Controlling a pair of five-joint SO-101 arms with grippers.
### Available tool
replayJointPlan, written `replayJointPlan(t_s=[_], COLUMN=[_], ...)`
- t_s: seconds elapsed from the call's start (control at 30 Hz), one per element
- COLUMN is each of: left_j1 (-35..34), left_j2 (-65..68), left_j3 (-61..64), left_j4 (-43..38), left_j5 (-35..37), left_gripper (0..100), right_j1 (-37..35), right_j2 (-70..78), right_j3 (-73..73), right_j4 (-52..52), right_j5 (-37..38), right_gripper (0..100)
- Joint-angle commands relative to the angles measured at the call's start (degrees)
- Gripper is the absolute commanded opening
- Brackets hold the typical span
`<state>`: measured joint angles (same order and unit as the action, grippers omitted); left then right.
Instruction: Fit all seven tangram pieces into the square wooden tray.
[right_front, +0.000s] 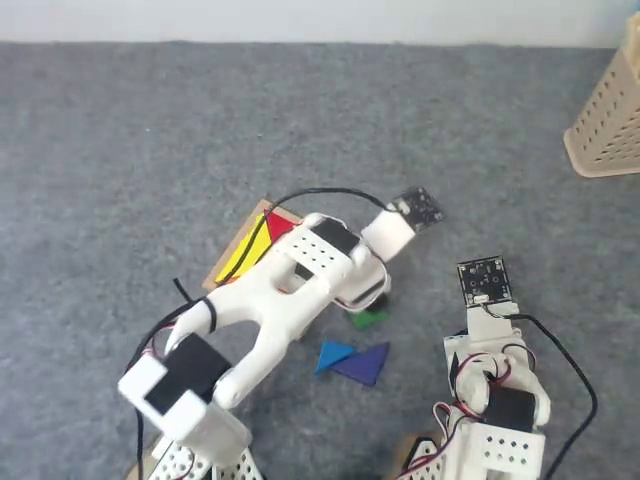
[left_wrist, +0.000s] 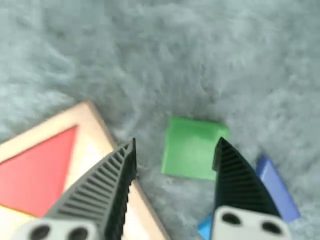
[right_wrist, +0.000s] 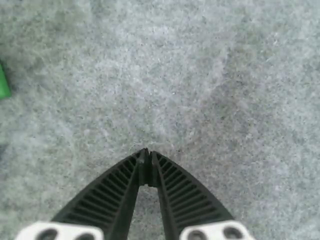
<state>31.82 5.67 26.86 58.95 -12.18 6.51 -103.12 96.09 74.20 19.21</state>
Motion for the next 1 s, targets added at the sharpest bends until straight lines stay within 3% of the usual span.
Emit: replayJointPlan(t_s=[0.0,0.13,0.47,0.87,0.97], left_j1=[-4.0,-5.2,4.8,4.2,2.7], left_j2=[-3.1,2.0,4.7,4.7,4.7], left_j3=[-1.0,-1.2,0.5,2.6,2.2], left_j4=[-3.5,-3.8,-0.3,1.8,1.8], left_j5=[0.3,-2.6,-4.2,-4.9,-3.6], left_gripper=[24,24,24,23,18], right_j1=[0.7,0.7,0.7,0.7,0.7], right_j2=[-0.8,-0.8,-0.8,-0.8,-0.8], right_j3=[0.4,0.4,0.4,0.4,0.4], right_j4=[-0.7,-0.7,-0.7,-0.7,-0.7], right_j5=[0.6,0.6,0.6,0.6,0.6], right_gripper=[0.6,0.6,0.6,0.6,0.6])
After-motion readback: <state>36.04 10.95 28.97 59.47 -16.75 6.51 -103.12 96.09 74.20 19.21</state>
